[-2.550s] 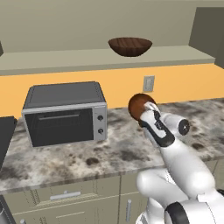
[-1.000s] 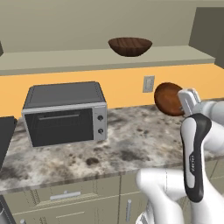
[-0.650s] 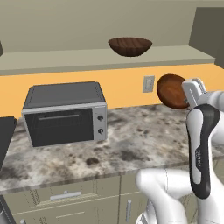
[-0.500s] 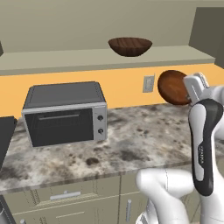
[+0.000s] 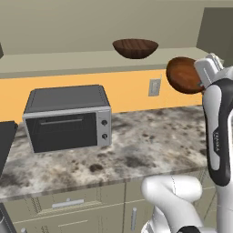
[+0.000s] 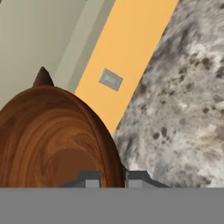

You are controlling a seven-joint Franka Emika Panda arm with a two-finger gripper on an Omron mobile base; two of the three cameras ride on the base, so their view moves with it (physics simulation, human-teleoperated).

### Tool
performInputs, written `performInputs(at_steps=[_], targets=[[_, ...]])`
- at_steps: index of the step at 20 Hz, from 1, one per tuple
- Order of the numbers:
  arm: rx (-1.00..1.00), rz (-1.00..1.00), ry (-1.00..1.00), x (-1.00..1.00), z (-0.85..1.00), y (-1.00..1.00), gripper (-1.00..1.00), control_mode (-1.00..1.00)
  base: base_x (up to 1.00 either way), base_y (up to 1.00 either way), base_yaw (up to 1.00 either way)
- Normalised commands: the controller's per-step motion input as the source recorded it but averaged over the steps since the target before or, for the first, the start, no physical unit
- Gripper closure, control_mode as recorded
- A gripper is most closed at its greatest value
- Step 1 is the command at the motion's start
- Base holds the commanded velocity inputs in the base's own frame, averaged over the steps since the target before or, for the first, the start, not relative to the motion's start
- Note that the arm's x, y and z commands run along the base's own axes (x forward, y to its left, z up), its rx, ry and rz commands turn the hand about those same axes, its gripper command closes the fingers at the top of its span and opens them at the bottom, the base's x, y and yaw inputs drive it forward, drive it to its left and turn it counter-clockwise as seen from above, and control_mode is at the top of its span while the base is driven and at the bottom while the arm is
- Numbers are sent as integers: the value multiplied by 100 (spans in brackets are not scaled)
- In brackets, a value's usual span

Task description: Pick up the bowls on the counter and stack them on top of one another in the open cabinet. Place the smaller bowl on top of the larger bowl.

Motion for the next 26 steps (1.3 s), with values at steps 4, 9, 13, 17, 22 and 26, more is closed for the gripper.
performInputs(at_steps=[4,9,13,17,22,26], targets=[[-3,0,6,19,57,4,100,-100,0,0,0],[0,0,4,36,38,2,100,-100,0,0,0],[1,0,8,45,22,0,100,-100,0,0,0],[2,1,6,41,7,-4,100,-100,0,0,0],[2,1,1,38,-1,0,100,-100,0,0,0],[2,0,0,34,-7,1,100,-100,0,0,0]])
